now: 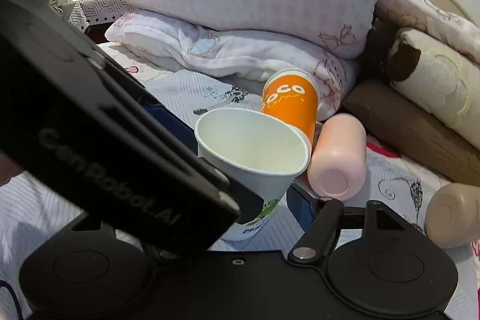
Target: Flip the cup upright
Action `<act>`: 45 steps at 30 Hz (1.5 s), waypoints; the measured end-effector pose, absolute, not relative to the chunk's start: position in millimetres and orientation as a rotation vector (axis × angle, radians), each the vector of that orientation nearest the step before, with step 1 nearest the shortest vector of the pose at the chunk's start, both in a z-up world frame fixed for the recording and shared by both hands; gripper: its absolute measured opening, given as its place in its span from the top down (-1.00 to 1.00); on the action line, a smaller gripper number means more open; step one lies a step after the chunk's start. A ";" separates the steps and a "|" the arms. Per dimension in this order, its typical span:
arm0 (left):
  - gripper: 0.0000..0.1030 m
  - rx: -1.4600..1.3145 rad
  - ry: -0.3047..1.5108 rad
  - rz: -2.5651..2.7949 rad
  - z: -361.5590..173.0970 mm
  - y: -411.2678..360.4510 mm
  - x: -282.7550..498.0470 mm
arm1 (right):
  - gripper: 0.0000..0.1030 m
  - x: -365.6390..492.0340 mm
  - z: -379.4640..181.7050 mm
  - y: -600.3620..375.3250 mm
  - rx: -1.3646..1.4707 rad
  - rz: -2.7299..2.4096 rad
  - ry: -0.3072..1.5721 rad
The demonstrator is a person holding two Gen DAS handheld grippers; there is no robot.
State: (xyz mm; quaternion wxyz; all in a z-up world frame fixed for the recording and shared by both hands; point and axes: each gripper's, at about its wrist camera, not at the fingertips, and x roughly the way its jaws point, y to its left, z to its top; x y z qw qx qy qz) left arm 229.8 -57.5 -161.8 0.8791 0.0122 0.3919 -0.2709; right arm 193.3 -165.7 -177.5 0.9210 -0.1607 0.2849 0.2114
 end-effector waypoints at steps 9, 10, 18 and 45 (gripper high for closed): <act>-0.48 -0.003 0.873 -0.516 -139.4 -39.8 210.2 | -0.59 189.6 -167.7 -172.1 -0.221 0.367 0.778; -0.48 -0.012 0.873 -0.507 -134.5 -37.3 206.1 | -0.59 187.0 -165.4 -173.3 -0.218 0.358 0.802; -0.48 -0.050 0.851 -0.465 -80.7 -25.9 154.0 | -0.58 147.3 -125.8 -176.7 -0.205 0.310 0.819; -0.92 -0.045 0.881 -0.191 19.0 9.9 50.7 | -0.70 16.9 25.8 -208.7 0.002 0.120 0.661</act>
